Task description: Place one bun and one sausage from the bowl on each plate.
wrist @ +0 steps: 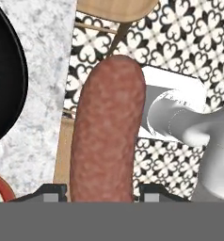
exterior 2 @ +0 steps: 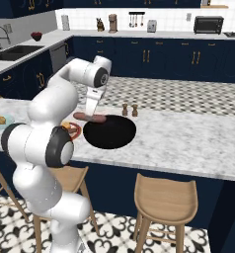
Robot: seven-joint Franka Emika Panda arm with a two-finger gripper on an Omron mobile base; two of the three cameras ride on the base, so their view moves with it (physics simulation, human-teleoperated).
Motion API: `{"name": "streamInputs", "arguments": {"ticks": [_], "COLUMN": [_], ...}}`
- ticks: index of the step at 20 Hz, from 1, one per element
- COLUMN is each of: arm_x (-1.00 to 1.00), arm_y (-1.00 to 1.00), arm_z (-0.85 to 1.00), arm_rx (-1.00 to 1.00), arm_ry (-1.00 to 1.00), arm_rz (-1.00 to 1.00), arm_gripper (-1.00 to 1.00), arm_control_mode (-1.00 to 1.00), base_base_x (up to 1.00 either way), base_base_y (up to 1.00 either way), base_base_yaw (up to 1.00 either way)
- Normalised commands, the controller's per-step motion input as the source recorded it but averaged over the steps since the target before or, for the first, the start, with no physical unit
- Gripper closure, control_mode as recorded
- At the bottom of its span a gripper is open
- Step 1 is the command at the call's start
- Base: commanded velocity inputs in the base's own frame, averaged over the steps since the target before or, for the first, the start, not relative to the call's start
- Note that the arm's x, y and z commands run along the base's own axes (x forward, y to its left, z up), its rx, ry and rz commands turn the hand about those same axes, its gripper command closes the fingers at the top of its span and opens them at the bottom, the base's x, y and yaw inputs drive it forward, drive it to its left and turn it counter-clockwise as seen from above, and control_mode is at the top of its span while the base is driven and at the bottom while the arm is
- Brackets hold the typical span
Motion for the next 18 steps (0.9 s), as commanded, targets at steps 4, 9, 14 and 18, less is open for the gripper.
{"name": "streamInputs", "arguments": {"ticks": [4,9,14,18], "arm_x": [0.00,0.00,0.00,0.00], "arm_y": [0.00,0.00,0.00,0.00], "arm_z": [0.00,0.00,0.00,0.00], "arm_rx": [0.00,0.00,0.00,0.00], "arm_ry": [0.00,0.00,0.00,0.00], "arm_rz": [0.00,0.00,0.00,0.00], "arm_gripper": [1.00,1.00,1.00,1.00], "arm_control_mode": [1.00,1.00,1.00,1.00], "base_base_x": [-0.40,-0.28,-0.21,0.01], "base_base_y": [1.00,1.00,1.00,1.00], "base_base_yaw": [-0.01,0.00,0.00,0.00]}}
